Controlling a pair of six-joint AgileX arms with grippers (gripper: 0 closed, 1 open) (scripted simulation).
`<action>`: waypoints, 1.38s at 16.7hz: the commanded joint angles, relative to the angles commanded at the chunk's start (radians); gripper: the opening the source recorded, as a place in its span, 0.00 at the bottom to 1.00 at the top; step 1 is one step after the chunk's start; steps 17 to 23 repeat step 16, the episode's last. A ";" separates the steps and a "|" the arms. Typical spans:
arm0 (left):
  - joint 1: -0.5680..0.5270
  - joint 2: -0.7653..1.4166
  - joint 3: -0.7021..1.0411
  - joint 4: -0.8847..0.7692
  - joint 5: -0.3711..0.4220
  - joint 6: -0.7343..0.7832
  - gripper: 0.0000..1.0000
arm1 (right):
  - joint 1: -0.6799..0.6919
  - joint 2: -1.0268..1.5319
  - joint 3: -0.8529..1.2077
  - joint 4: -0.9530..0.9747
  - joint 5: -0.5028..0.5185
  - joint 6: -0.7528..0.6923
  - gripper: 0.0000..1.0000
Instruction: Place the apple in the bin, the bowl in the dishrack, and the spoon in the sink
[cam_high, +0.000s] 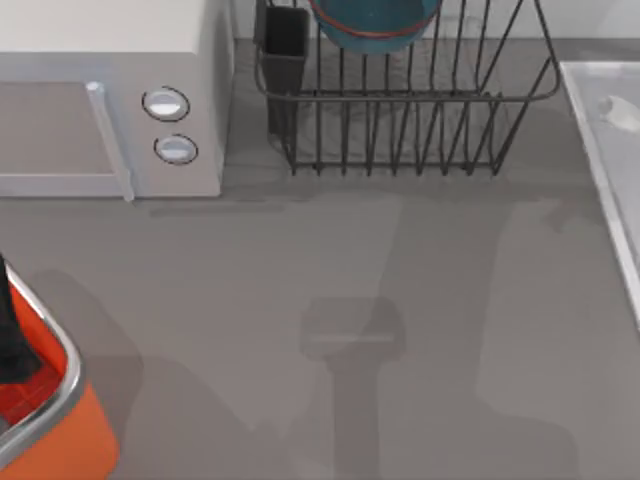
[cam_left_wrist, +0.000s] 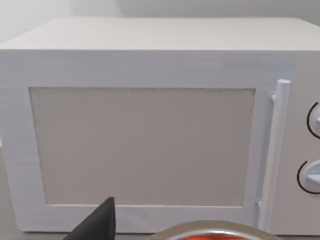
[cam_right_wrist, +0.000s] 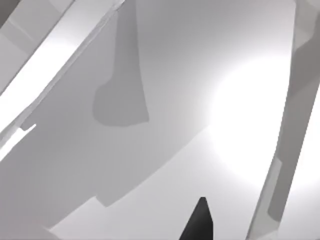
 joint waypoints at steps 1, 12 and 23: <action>0.000 0.000 0.000 0.000 0.000 0.000 1.00 | 0.000 0.000 0.000 0.000 0.000 0.000 0.30; 0.000 0.000 0.000 0.000 0.000 0.000 1.00 | 0.000 0.000 0.000 0.000 0.000 0.000 1.00; 0.000 0.000 0.000 0.000 0.000 0.000 1.00 | 0.000 0.000 0.000 0.000 0.000 0.000 1.00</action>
